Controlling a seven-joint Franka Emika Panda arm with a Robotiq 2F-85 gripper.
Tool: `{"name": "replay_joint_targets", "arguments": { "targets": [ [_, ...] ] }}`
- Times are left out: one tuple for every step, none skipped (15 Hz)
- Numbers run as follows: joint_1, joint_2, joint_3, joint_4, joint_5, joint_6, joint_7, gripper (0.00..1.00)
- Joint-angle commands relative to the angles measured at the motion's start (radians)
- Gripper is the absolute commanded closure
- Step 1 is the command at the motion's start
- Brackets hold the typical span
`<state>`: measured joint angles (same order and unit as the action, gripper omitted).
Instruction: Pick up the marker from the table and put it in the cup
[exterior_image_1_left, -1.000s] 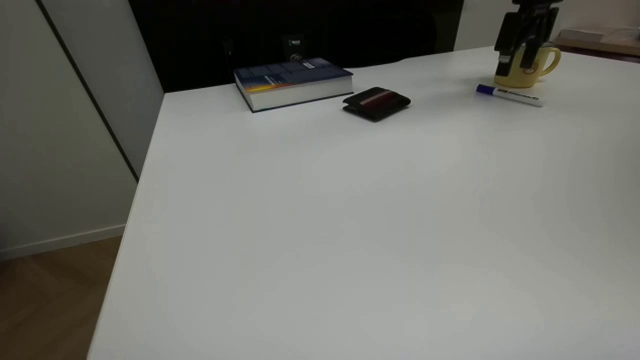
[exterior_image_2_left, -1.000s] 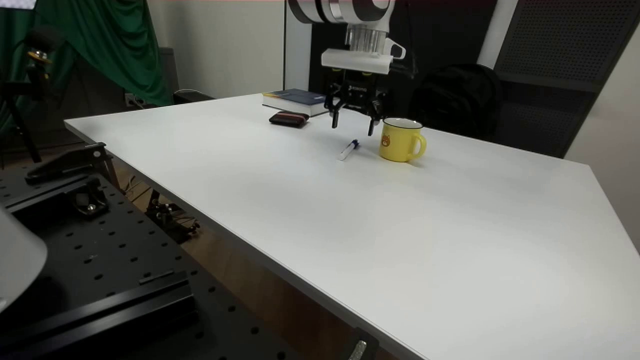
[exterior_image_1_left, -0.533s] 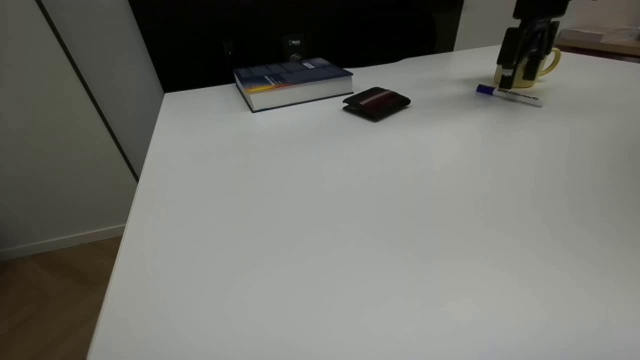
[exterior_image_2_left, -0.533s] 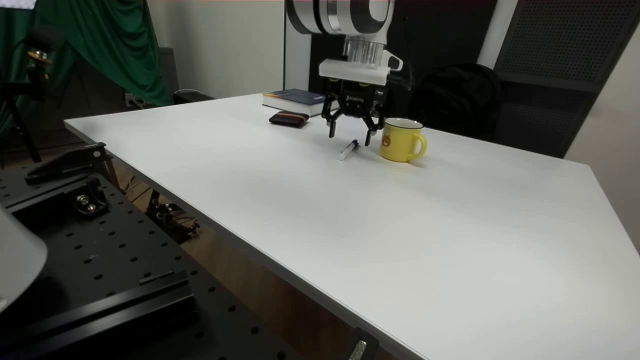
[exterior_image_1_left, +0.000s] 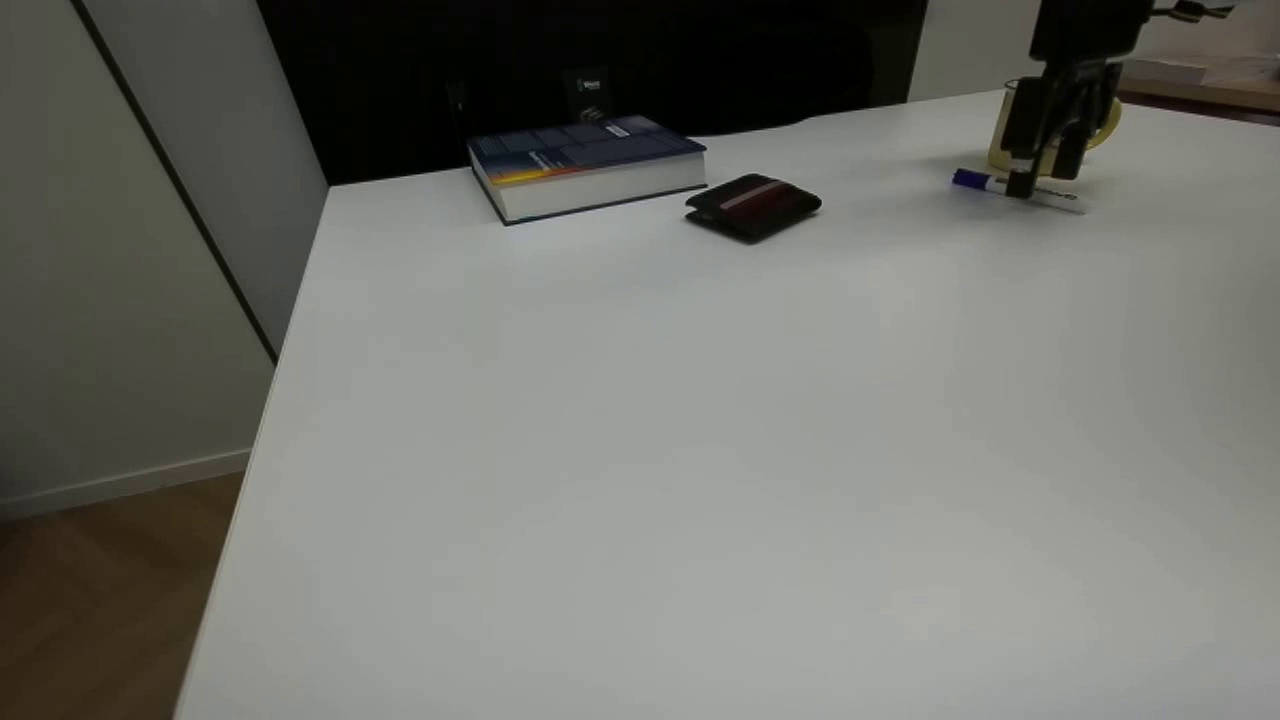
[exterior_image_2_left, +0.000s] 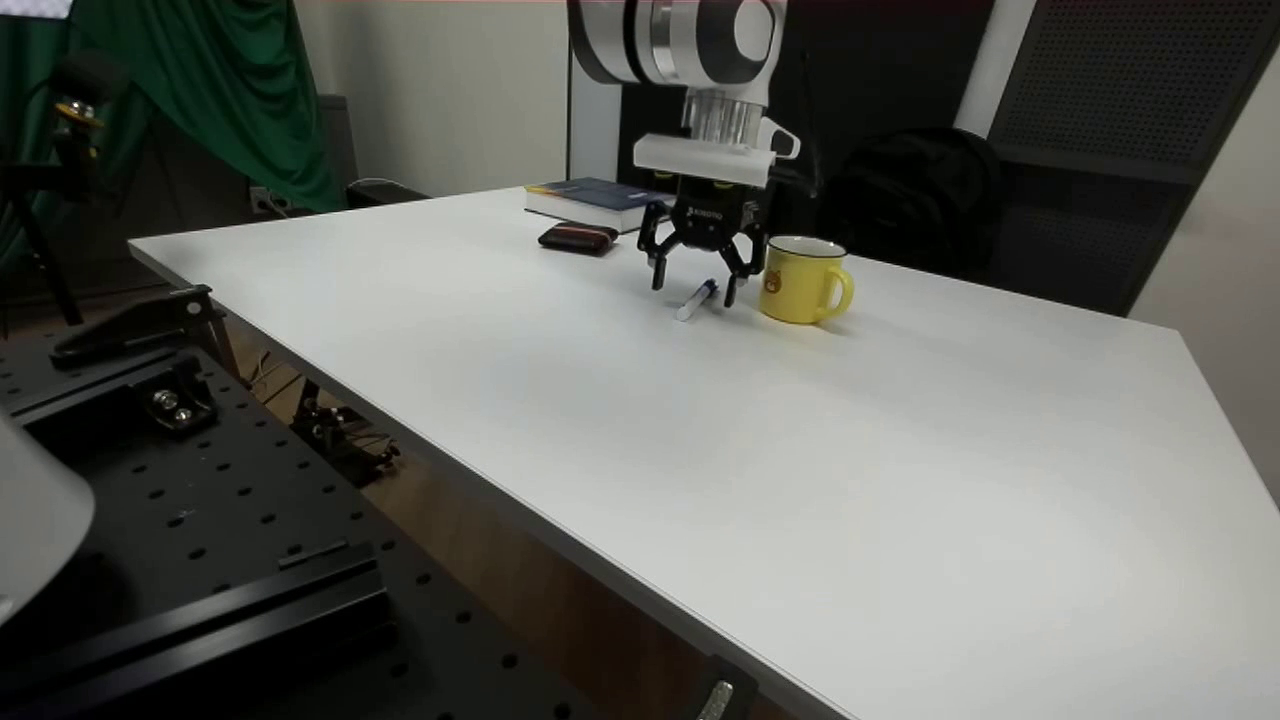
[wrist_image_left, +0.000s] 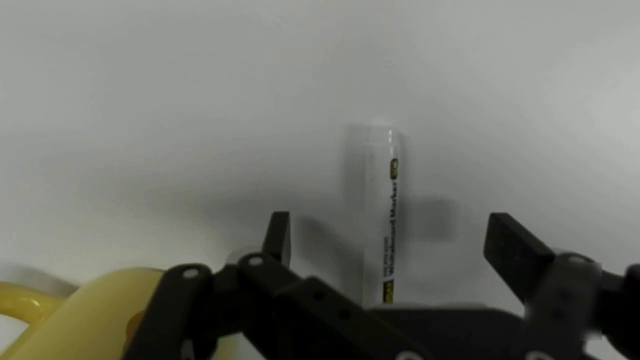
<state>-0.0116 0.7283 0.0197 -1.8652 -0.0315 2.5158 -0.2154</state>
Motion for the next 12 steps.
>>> {"name": "replay_joint_targets", "arguments": {
  "targets": [
    [0.004,0.009,-0.008,0.009,-0.03,-0.009,0.025,0.0],
    [0.007,0.008,-0.012,0.008,-0.035,-0.012,0.029,0.0],
    [0.008,0.007,-0.013,0.007,-0.037,-0.018,0.031,0.0],
    [0.009,0.007,-0.015,0.007,-0.039,-0.022,0.033,0.0],
    [0.008,0.006,-0.015,0.007,-0.04,-0.027,0.033,0.04],
    [0.009,0.006,-0.016,0.007,-0.043,-0.029,0.036,0.26],
    [0.011,0.006,-0.019,0.007,-0.047,-0.032,0.039,0.28],
    [0.012,0.006,-0.019,0.006,-0.05,-0.035,0.041,0.3],
    [0.014,0.006,-0.022,0.006,-0.05,-0.036,0.046,0.36],
    [0.016,0.005,-0.024,0.006,-0.048,-0.04,0.052,0.43],
    [0.019,0.005,-0.028,0.005,-0.049,-0.042,0.061,0.52],
    [0.024,0.004,-0.033,0.005,-0.05,-0.049,0.073,0.58]
  ]
}}
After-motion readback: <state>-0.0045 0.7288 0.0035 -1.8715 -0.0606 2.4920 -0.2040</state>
